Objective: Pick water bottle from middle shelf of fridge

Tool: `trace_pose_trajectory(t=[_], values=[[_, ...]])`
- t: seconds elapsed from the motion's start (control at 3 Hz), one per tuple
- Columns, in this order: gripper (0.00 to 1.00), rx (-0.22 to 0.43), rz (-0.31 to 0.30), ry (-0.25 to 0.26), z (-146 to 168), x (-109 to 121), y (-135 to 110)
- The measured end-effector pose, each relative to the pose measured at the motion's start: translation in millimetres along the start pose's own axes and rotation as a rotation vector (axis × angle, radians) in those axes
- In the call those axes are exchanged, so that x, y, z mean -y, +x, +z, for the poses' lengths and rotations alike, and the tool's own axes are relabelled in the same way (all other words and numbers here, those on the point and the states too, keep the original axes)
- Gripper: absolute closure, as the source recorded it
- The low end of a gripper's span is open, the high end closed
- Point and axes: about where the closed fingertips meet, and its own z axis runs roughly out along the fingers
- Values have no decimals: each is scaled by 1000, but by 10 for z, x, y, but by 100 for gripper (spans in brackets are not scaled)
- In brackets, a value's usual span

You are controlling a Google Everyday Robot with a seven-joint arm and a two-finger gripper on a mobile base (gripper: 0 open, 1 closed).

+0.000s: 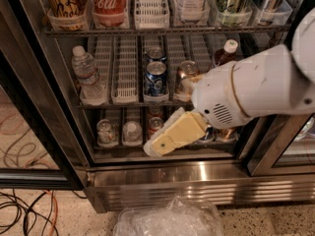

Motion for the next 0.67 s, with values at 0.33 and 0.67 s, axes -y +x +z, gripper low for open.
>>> trace_pose_trajectory(t=[0.33, 0.67], values=[[0, 50, 77, 19, 495, -24, -8], [0, 103, 139, 53, 781, 23, -110]])
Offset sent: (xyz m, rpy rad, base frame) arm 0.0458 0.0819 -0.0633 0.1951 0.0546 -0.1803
